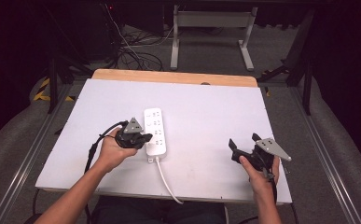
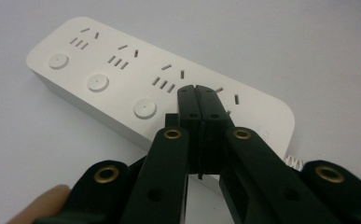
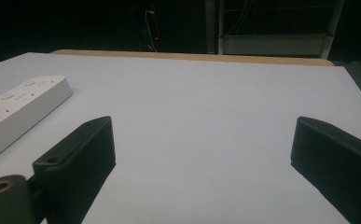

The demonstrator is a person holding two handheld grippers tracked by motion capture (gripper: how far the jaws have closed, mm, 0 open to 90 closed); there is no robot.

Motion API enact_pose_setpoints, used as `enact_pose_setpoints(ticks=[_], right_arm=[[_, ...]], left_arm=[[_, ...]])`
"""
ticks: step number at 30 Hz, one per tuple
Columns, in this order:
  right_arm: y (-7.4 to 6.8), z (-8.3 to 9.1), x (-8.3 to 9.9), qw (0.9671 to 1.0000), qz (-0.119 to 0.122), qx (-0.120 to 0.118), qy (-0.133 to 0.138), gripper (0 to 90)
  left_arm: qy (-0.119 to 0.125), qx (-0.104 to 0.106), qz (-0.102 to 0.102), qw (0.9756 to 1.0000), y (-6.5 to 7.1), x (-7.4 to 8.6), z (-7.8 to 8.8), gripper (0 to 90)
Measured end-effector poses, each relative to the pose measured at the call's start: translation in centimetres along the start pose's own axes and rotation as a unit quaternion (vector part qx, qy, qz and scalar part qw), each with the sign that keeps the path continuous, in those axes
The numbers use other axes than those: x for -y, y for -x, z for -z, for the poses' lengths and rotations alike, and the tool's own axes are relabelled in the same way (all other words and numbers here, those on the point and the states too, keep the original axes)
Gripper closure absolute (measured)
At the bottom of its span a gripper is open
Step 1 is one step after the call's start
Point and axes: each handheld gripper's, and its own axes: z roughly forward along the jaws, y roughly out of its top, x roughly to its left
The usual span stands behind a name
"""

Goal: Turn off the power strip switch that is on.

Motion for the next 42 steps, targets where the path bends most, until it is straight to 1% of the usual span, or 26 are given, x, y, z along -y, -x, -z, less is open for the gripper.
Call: enact_pose_setpoints(ticks=[2, 3, 6, 8, 9, 13, 15, 19, 22, 26, 29, 33, 38, 39, 42], right_arm=[[0.0, 0.0, 0.0, 1.0, -0.001, 0.001, -0.001, 6.8], [0.0, 0.0, 0.0, 1.0, 0.0, 0.001, -0.001, 6.8], [0.1, 0.0, 0.0, 1.0, 0.0, 0.001, -0.001, 6.8], [0.1, 0.0, 0.0, 1.0, 0.0, 0.0, -0.001, 6.8], [0.1, 0.0, 0.1, 1.0, 0.0, 0.0, -0.002, 6.8], [0.1, 0.0, 0.0, 1.0, -0.001, 0.0, -0.001, 6.8], [0.0, 0.0, 0.1, 1.0, -0.001, -0.001, -0.003, 6.8], [0.0, 0.1, 0.0, 1.0, -0.001, 0.0, -0.001, 6.8], [0.0, 0.1, 0.0, 1.0, -0.001, 0.0, 0.0, 6.8], [-0.1, 0.1, 0.0, 1.0, 0.001, 0.0, -0.001, 6.8], [-0.1, 0.0, 0.1, 1.0, 0.001, 0.0, -0.002, 6.8], [-0.2, 0.0, 0.0, 1.0, 0.001, -0.001, -0.002, 6.8], [-0.2, 0.0, 0.0, 1.0, 0.001, -0.001, -0.001, 6.7], [-0.2, 0.1, 0.0, 1.0, 0.0, 0.0, -0.001, 6.8], [-0.1, 0.1, 0.0, 1.0, 0.001, 0.001, -0.001, 6.7]], left_arm=[[-0.004, 0.008, 0.007, 0.9999, 0.0, 0.0, -0.4, 90.0], [-0.014, 0.009, 0.004, 0.9999, 0.1, 0.0, -0.6, 90.0], [-0.019, 0.008, 0.005, 0.9998, 0.2, 0.0, -0.8, 90.0], [-0.024, 0.013, 0.004, 0.9996, 0.2, 0.0, -0.9, 90.0], [-0.028, 0.012, -0.002, 0.9995, 0.4, 0.1, -1.1, 90.0], [-0.024, 0.011, -0.003, 0.9997, 0.4, 0.2, -1.2, 90.0], [-0.026, 0.012, -0.003, 0.9996, 0.3, 0.3, -1.2, 90.0], [-0.029, 0.019, 0.009, 0.9994, 0.0, 0.5, -1.1, 90.0], [-0.027, 0.023, 0.013, 0.9993, -0.1, 0.6, -1.2, 90.0], [-0.026, 0.02, 0.01, 0.9994, 0.1, 0.6, -1.2, 90.0], [-0.026, 0.011, 0.007, 0.9996, 0.3, 0.6, -1.2, 90.0], [-0.026, 0.016, 0.018, 0.9994, 0.1, 0.7, -1.2, 90.0], [-0.025, 0.009, 0.015, 0.9995, 0.3, 0.7, -1.2, 90.0], [-0.028, 0.013, 0.017, 0.9994, 0.3, 0.7, -1.3, 90.0], [-0.029, 0.013, 0.021, 0.9993, 0.3, 0.7, -1.3, 90.0]])
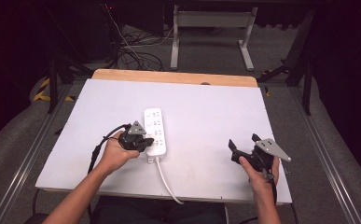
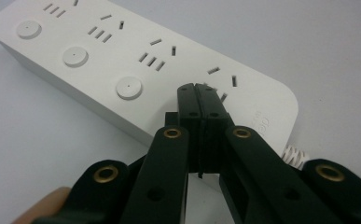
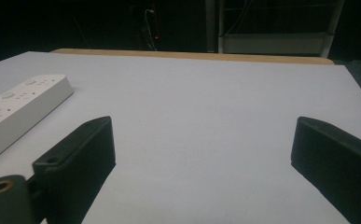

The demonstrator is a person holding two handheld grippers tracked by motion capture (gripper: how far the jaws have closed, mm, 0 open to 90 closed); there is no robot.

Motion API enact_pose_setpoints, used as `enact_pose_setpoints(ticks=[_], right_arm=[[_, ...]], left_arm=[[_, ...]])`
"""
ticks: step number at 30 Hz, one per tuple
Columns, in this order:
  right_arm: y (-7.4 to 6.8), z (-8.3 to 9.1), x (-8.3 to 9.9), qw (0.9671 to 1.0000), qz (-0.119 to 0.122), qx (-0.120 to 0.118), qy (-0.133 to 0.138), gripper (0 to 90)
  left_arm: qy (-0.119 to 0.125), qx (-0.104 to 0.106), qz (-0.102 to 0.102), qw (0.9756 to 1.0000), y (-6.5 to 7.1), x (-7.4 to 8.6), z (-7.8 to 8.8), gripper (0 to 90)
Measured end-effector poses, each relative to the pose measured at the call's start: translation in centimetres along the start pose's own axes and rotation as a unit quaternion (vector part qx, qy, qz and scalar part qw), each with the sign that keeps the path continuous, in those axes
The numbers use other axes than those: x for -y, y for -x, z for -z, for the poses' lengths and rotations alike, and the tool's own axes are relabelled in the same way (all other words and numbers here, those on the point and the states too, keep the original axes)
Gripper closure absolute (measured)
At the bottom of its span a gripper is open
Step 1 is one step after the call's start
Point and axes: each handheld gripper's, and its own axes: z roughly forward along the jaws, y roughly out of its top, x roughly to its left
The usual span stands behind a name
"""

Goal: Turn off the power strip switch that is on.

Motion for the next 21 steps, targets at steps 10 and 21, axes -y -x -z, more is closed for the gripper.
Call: enact_pose_setpoints(ticks=[10, 21], right_arm=[[-0.27, -0.14, 0.05, 1.0, 0.002, -0.002, -0.004, 6.8], [-0.15, -0.2, 0.09, 1.0, 0.003, -0.002, -0.006, 6.8]], left_arm=[[-0.002, -0.002, -0.001, 1.0, 0.04, -0.07, 0.0, 90.0], [-0.006, -0.006, -0.007, 0.9999, 0.17, -0.19, 0.02, 90.0]])
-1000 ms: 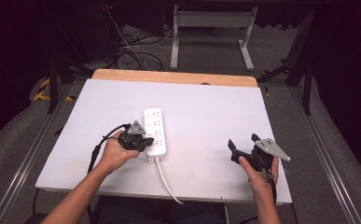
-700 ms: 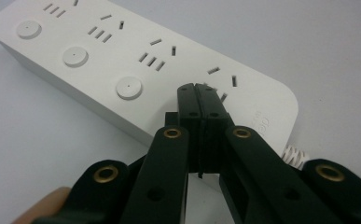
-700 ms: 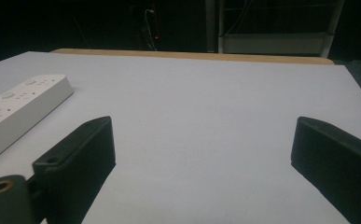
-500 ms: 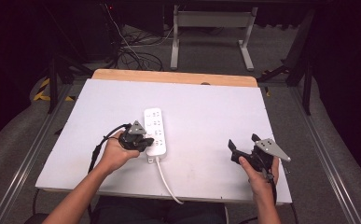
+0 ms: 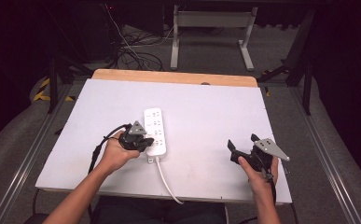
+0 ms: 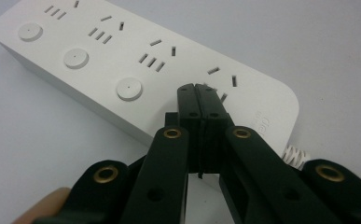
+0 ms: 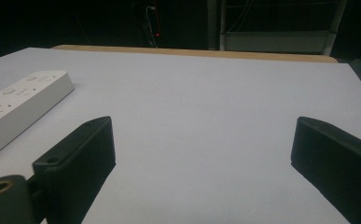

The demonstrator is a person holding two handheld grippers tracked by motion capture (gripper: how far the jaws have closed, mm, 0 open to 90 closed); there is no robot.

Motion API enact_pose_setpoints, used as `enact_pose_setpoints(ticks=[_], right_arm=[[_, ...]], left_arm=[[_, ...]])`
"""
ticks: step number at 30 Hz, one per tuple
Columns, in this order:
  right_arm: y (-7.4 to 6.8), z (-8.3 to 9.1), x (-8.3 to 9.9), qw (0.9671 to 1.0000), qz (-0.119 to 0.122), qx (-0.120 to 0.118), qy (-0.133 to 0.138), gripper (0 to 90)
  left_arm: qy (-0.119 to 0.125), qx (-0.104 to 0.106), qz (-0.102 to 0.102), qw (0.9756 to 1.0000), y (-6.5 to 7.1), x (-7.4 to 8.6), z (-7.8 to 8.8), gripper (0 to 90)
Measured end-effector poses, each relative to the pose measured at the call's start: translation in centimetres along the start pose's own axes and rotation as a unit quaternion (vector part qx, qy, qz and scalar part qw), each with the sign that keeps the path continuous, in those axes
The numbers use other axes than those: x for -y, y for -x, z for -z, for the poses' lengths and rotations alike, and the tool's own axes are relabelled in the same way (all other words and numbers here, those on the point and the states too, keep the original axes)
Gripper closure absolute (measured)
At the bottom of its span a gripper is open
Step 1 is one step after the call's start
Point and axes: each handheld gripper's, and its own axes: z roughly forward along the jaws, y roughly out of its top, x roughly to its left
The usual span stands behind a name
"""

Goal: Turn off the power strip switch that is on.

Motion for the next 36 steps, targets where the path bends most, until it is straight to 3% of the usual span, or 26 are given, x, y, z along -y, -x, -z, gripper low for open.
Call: enact_pose_setpoints(ticks=[18, 21, 24, 26, 36], right_arm=[[-0.02, -0.01, 0.06, 1.0, 0.0, 0.001, -0.003, 6.8], [-0.07, 0.02, 0.01, 1.0, 0.001, 0.001, -0.001, 6.8], [0.01, 0.0, 0.02, 1.0, 0.0, 0.001, -0.001, 6.8], [0.07, -0.02, 0.03, 1.0, 0.0, 0.002, -0.002, 6.8], [0.1, 0.0, 0.0, 1.0, 0.0, 0.001, 0.0, 6.8]], left_arm=[[0.003, -0.005, 0.0, 1.0, 0.1, 0.06, 0.0, 90.0], [0.009, 0.005, 0.014, 0.9998, -0.18, 0.21, 0.01, 90.0], [0.015, -0.009, 0.018, 0.9997, -0.1, 0.23, -0.17, 90.0], [0.017, -0.005, 0.031, 0.9994, -0.18, 0.18, -0.26, 89.9], [0.028, -0.005, 0.042, 0.9987, -0.16, 0.1, -0.26, 89.9]])
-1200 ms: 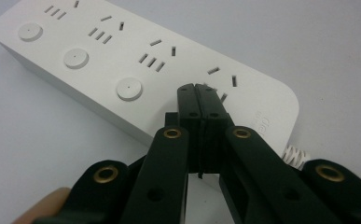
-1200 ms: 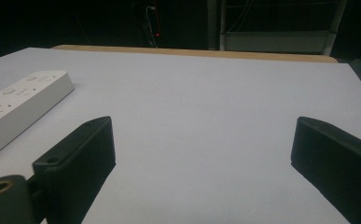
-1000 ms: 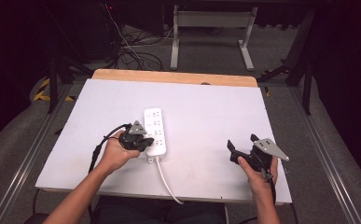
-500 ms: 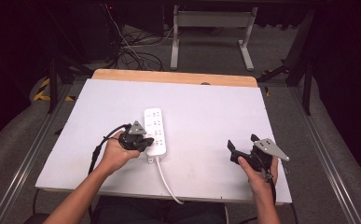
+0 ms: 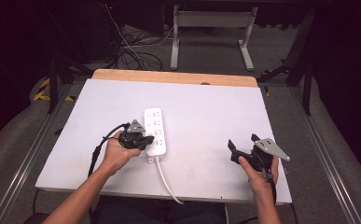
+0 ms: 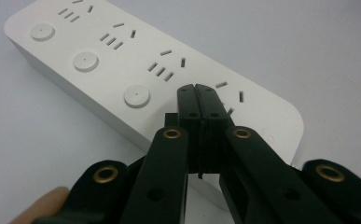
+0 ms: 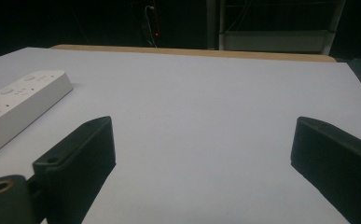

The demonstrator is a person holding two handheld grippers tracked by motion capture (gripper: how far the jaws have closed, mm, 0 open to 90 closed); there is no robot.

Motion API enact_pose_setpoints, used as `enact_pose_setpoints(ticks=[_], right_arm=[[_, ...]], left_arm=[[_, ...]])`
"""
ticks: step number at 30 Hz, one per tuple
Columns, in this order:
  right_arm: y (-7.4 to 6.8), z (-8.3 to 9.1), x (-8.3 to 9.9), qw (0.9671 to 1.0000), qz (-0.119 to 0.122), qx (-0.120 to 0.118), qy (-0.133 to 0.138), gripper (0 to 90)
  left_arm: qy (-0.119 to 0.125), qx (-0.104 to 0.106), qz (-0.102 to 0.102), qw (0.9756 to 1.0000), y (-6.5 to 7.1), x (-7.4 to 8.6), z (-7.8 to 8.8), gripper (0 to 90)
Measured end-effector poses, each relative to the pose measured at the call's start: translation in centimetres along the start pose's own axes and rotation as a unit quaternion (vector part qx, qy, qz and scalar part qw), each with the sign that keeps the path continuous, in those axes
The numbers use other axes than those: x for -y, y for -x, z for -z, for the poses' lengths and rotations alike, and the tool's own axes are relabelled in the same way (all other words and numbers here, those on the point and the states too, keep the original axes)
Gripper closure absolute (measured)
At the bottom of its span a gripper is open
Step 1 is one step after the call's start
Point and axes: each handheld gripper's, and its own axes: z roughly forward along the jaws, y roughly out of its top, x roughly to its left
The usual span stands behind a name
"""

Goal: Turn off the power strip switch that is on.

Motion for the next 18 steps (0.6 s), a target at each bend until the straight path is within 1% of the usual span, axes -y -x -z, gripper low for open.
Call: enact_pose_setpoints(ticks=[9, 10, 11, 12, 14, 15, 16, 18], right_arm=[[0.0, 0.1, -0.1, 1.0, -0.001, -0.001, 0.001, 6.9], [0.1, 0.1, -0.1, 1.0, -0.002, -0.001, 0.002, 6.9], [0.1, 0.1, 0.0, 1.0, -0.001, -0.001, 0.002, 6.8], [0.1, 0.1, 0.0, 1.0, -0.002, -0.001, 0.002, 6.8], [0.2, 0.1, 0.0, 1.0, -0.003, 0.0, 0.002, 6.8], [0.2, 0.1, 0.0, 1.0, -0.003, 0.0, 0.002, 6.9], [0.2, 0.1, 0.0, 1.0, -0.003, 0.0, 0.002, 6.9], [0.2, 0.1, 0.0, 1.0, -0.002, 0.0, 0.002, 6.8]], left_arm=[[0.01, -0.002, 0.001, 1.0, 0.1, 0.0, -0.2, 89.4], [0.013, -0.001, 0.006, 0.9999, 0.1, 0.0, -0.1, 89.4], [0.024, -0.004, 0.004, 0.9997, -0.1, 0.0, 0.1, 89.4], [0.024, -0.004, 0.004, 0.9997, -0.1, 0.0, 0.1, 89.5], [0.04, -0.007, 0.007, 0.9991, -0.2, -0.1, 0.5, 89.7], [0.046, -0.011, 0.004, 0.9989, -0.2, -0.1, 0.6, 89.7], [0.046, -0.011, 0.004, 0.9989, -0.2, -0.1, 0.6, 89.8], [0.054, -0.012, 0.004, 0.9985, -0.2, 0.0, 0.9, 89.9]])
